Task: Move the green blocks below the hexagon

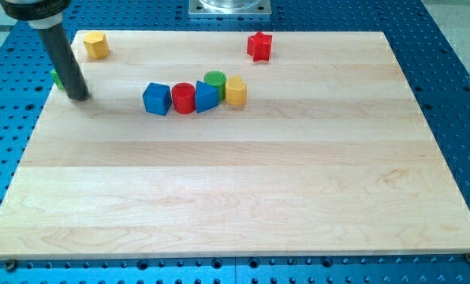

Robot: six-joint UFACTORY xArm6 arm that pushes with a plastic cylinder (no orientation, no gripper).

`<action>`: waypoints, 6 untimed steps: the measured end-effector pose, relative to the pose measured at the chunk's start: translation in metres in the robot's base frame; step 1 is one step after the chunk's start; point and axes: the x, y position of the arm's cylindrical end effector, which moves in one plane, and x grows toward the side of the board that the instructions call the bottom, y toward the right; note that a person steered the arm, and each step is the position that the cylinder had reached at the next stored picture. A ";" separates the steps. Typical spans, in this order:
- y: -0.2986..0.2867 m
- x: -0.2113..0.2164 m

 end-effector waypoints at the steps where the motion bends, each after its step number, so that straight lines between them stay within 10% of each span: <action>1: 0.000 0.027; 6: -0.027 -0.026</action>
